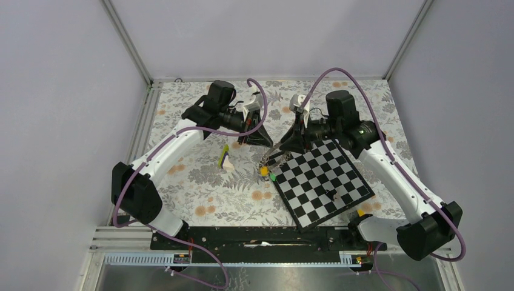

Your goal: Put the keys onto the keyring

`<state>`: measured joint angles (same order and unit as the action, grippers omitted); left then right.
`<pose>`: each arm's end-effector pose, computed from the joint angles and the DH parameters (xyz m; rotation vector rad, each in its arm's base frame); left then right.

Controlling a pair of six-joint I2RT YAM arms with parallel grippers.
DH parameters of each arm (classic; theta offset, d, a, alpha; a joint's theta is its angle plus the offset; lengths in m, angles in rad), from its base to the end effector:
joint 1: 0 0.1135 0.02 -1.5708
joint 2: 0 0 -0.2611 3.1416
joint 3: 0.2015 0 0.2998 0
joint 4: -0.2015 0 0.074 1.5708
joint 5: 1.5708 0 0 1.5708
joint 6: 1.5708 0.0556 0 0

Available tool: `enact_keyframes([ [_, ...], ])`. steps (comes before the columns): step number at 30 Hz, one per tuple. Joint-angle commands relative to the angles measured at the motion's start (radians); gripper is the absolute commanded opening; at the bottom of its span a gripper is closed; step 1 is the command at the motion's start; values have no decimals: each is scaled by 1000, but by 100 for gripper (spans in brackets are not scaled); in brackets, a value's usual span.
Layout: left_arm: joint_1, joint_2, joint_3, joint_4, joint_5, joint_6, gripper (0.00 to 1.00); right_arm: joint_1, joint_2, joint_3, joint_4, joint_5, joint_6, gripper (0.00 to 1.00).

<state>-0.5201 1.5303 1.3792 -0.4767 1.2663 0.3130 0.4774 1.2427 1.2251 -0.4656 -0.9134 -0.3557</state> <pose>0.3053 -0.2360 0.3362 1.4169 1.4478 -1.4850 0.2695 0.1890 0.3653 -1.2897 1.5148 1.0055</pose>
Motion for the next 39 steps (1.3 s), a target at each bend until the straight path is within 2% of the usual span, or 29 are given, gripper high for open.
enact_keyframes([
  [1, -6, -53, 10, 47, 58, -4, 0, -7, -14, -3, 32, 22, 7, 40],
  [22, -12, -62, -15, 87, 57, -41, 0, 29, 72, 21, 73, -25, 40, 38],
  [26, -12, -59, -15, 89, 47, -37, 0, 36, 74, 24, 70, -33, 39, 28],
  [30, -12, -54, -16, 98, 28, -39, 0, 35, 66, 20, 70, -48, 32, 3],
  [31, -11, -53, -14, 101, 23, -41, 0, 35, 61, 20, 68, -48, 30, 0],
  [34, -7, -54, -10, 102, 11, -37, 0, 31, 46, 19, 56, -44, 17, 0],
  [36, 5, -59, -6, 96, 6, -24, 7, 20, 33, 13, 54, -35, 9, 0],
  [38, 37, -66, -1, 67, 4, 17, 23, 4, 17, 5, 54, -38, 5, 0],
  [39, 46, -70, -2, 53, 5, 37, 27, -4, 9, -1, 54, -43, 2, 0],
])
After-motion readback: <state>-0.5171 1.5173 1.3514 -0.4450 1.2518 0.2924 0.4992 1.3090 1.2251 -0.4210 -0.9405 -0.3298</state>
